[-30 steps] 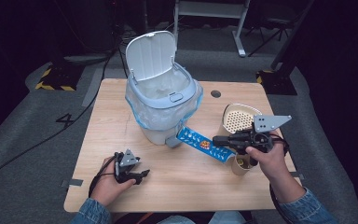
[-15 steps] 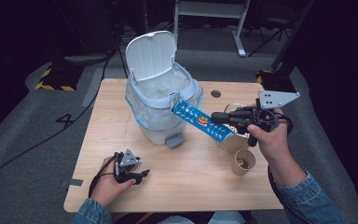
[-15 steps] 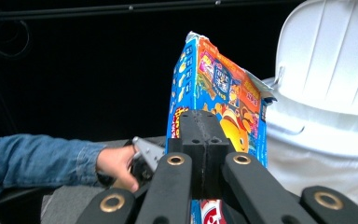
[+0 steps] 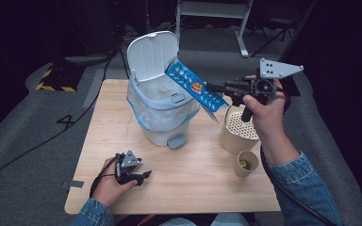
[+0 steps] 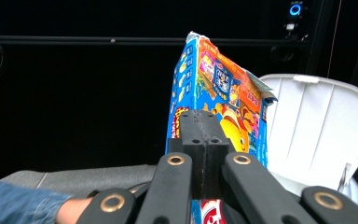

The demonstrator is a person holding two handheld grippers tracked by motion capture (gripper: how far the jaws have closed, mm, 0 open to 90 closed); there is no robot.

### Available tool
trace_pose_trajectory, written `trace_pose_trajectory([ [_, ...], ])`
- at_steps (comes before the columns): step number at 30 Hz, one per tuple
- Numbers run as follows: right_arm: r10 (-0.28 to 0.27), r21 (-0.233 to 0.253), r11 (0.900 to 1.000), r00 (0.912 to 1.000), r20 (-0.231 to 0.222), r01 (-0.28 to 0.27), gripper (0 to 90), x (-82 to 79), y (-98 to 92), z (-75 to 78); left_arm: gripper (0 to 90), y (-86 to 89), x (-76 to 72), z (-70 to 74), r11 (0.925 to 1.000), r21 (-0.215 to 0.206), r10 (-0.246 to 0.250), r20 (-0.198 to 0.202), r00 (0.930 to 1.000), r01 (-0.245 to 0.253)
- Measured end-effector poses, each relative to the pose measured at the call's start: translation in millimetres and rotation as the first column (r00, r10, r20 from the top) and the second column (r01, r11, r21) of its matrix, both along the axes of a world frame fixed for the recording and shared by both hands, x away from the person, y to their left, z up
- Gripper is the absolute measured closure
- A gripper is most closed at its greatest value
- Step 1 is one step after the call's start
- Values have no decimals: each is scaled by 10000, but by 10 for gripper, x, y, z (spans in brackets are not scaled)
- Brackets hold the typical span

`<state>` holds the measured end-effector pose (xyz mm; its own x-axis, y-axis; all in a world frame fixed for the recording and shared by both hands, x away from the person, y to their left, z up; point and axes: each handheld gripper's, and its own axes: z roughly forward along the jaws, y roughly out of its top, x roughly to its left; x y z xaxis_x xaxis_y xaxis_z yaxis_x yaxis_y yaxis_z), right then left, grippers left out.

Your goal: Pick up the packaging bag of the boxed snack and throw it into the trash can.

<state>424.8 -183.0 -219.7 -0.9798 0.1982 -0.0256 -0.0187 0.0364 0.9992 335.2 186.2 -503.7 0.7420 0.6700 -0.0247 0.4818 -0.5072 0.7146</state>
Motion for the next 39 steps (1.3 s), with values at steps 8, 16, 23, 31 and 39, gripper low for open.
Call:
trace_pose_trajectory([
  [8, -491, 221, 9986, 9975, 504, 481, 900, 234, 204, 186, 359, 2, -5, 1, 10000, 35, 41, 28, 10000, -41],
  [16, -912, 544, 9947, 9921, 859, 867, 900, 432, 418, 299, 359, 6, -8, 1, 10000, 21, 56, 16, 10000, -56],
  [23, -1575, 599, 9867, 9804, 1187, 1513, 900, 554, 583, 292, 358, 11, -4, 1, 10000, -23, 54, 12, 10000, -54],
  [31, -1611, 523, 9864, 9799, 1174, 1559, 900, 631, 734, 218, 358, 9, -5, 2, 10000, 44, 35, 47, 10000, -35],
  [39, -1484, 526, 9881, 9851, 868, 1442, 900, 712, 952, 95, 358, 8, -7, 2, 10000, 52, 44, 48, 10000, -45],
])
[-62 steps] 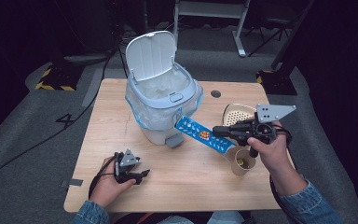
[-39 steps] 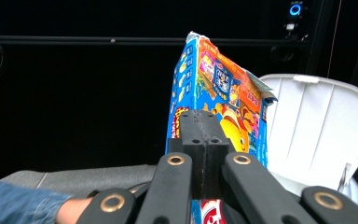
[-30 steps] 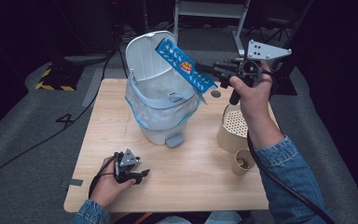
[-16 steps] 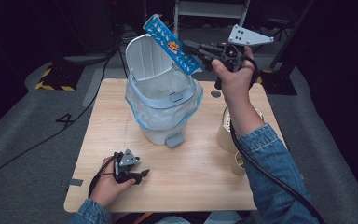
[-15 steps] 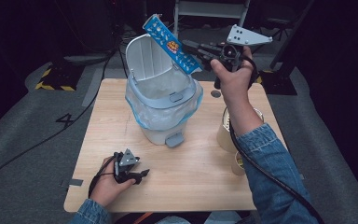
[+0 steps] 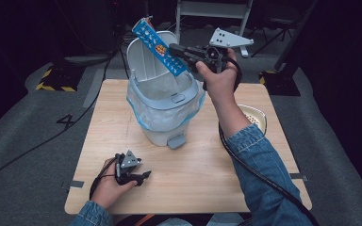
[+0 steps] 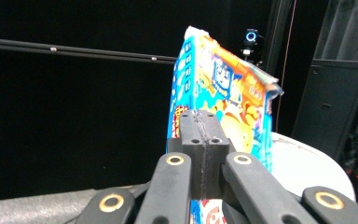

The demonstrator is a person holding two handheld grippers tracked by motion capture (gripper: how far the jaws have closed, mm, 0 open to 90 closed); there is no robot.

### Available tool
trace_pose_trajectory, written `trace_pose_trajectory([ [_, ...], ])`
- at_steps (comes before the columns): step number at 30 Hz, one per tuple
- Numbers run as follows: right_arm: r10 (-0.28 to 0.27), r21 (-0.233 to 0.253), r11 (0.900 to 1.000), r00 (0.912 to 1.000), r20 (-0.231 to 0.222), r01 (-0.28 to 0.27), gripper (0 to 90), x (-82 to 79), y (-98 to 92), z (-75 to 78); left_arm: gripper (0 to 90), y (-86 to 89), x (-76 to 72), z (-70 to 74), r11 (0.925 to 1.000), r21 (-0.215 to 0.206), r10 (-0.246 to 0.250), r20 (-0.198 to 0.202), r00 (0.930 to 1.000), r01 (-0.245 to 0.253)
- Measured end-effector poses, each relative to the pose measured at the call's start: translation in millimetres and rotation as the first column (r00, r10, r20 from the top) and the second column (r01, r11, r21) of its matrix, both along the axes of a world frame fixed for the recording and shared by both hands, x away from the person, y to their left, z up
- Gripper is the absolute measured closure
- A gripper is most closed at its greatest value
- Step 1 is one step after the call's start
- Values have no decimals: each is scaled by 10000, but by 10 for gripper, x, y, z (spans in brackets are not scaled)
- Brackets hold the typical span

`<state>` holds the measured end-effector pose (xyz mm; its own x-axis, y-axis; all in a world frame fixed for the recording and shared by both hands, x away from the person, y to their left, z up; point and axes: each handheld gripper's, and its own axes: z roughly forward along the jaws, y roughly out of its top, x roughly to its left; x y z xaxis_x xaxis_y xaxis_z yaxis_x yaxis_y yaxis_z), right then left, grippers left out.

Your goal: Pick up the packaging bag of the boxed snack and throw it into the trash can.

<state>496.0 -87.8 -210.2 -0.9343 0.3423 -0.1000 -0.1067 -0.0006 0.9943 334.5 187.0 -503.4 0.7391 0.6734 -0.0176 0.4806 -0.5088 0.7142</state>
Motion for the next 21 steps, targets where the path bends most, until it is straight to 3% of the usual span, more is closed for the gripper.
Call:
trace_pose_trajectory([
  [9, 14, -338, 9994, 10000, -50, -16, 877, -19, 229, -218, 358, 0, -3, 0, 10000, 7, -16, 10, 10000, 16],
  [21, -189, -1097, 9938, 9997, -138, 173, 856, -51, 290, -534, 358, 0, -5, -1, 10000, -12, -14, -35, 10000, 14],
])
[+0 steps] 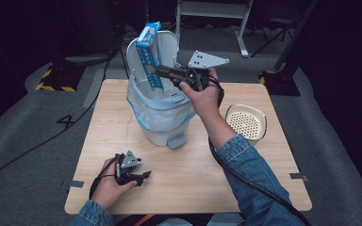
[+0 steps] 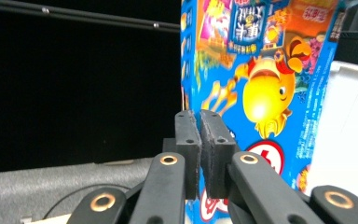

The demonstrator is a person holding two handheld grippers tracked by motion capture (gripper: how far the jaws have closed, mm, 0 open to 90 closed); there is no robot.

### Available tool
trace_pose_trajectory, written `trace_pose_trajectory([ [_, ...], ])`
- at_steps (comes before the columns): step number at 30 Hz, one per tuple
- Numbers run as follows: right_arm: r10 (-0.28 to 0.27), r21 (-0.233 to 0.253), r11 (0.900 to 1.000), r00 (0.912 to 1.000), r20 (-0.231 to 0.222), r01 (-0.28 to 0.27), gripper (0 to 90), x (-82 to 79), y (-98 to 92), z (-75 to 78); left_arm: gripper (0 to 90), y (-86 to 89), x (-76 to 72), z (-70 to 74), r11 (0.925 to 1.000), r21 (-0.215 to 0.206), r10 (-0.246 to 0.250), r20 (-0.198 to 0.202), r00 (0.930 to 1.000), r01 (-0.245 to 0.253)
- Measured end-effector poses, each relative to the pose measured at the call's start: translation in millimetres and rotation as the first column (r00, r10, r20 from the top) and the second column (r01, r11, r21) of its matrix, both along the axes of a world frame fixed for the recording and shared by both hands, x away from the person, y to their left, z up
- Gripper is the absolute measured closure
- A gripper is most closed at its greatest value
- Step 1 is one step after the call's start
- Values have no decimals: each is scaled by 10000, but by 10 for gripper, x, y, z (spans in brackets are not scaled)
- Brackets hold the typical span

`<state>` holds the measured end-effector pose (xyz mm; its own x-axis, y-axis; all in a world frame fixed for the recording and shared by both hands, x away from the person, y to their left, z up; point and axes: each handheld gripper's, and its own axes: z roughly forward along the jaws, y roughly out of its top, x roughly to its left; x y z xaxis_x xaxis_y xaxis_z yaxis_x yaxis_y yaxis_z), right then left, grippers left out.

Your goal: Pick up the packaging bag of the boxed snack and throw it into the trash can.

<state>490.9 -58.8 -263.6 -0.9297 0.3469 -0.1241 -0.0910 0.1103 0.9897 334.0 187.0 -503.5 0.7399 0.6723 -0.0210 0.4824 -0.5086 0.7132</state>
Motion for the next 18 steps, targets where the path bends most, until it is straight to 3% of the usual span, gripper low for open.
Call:
trace_pose_trajectory([
  [4, 14, -138, 9999, 10000, -69, -15, 836, 1, -15, -45, 358, 0, 0, 0, 10000, 8, -2, -1, 10000, 2],
  [10, -113, -237, 9997, 9999, -107, 111, 689, -27, -75, -74, 358, 0, 0, 0, 10000, 8, 0, -2, 10000, 0],
  [18, -227, -494, 9986, 9991, -363, 209, 659, 4, -116, -121, 358, 1, 0, 0, 10000, 3, -6, -7, 10000, 6],
])
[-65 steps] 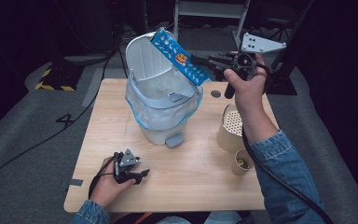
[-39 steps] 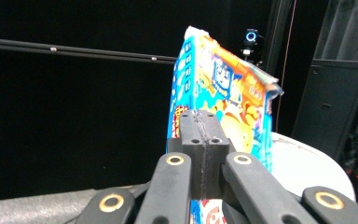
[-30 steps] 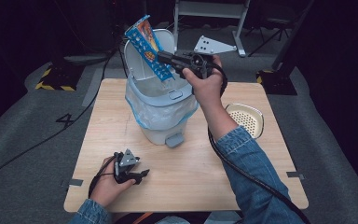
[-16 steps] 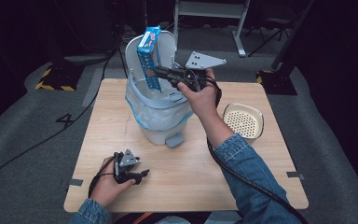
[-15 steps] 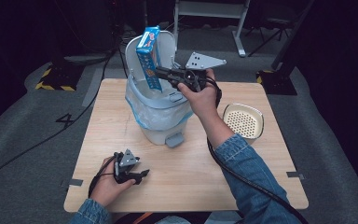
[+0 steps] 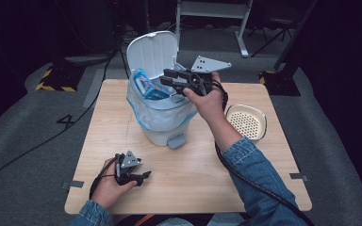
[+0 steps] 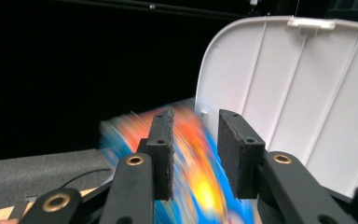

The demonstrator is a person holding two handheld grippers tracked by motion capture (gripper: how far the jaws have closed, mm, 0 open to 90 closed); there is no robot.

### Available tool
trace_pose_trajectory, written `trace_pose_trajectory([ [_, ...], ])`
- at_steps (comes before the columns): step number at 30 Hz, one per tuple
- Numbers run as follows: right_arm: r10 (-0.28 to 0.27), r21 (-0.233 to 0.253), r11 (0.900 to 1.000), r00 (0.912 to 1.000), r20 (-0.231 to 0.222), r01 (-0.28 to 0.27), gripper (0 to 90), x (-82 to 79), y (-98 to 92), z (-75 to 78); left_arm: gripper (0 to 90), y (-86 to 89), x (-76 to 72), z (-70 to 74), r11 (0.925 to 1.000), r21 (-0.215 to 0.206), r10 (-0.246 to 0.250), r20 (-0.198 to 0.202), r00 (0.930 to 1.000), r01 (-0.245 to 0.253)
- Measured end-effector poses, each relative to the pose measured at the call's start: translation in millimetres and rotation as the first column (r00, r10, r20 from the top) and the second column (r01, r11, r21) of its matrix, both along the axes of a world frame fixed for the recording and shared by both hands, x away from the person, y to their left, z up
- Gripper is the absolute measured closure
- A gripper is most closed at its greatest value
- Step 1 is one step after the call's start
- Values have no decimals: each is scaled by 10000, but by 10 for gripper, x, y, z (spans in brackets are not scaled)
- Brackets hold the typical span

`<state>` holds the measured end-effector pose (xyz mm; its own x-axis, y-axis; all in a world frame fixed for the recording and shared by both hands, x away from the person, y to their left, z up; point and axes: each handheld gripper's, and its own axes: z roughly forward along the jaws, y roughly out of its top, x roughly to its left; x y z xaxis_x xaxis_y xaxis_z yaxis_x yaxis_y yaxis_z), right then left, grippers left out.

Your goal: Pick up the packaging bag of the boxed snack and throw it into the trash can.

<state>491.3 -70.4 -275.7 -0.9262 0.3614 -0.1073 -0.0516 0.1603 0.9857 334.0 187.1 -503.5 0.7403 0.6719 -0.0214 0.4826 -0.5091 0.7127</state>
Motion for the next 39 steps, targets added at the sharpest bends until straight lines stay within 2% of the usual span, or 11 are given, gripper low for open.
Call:
trace_pose_trajectory([
  [9, -51, -130, 9999, 10000, -6, 51, 624, 6, -64, 1, 358, 1, 0, 0, 10000, -5, -2, -3, 10000, 2],
  [12, -164, -221, 9996, 9997, -152, 161, 564, -6, -126, 24, 358, 3, 0, 0, 10000, -14, -9, -15, 10000, 9],
  [16, -201, -385, 9991, 9978, -635, 177, 474, -61, -335, 79, 358, 30, 13, 0, 9996, -271, -16, -188, 9998, 11],
  [17, -286, -443, 9987, 9978, -597, 260, 459, -79, -394, 85, 358, 37, 19, 1, 9995, -310, -39, -214, 9998, 32],
  [19, -469, -620, 9971, 9973, -566, 434, 403, -112, -514, 95, 360, 40, 23, 1, 9996, -289, -56, -186, 9998, 50],
  [20, -559, -719, 9961, 9966, -610, 515, 392, -128, -580, 96, 360, 30, 27, 1, 9999, 37, -121, 47, 9999, 120],
  [23, -829, -889, 9931, 9944, -649, 770, 351, -182, -793, 112, 354, 21, 43, 0, 9999, -3, -117, -5, 9999, 117],
  [28, -1162, -861, 9903, 9896, -846, 1089, 325, -269, -1174, 144, 354, 34, 56, 0, 9997, -41, -252, -24, 9997, 252],
  [29, -1162, -861, 9903, 9896, -846, 1089, 325, -269, -1174, 144, 354, 34, 56, 0, 9997, -41, -252, -24, 9997, 252],
  [30, -1306, -878, 9886, 9864, -995, 1221, 319, -304, -1337, 141, 354, 40, 62, -1, 9996, -122, -250, -79, 9997, 249],
  [39, -1950, -1446, 9736, 9726, -1268, 1764, 296, -501, -1846, 63, 353, 44, 66, -2, 9994, -124, -312, -72, 9995, 311],
])
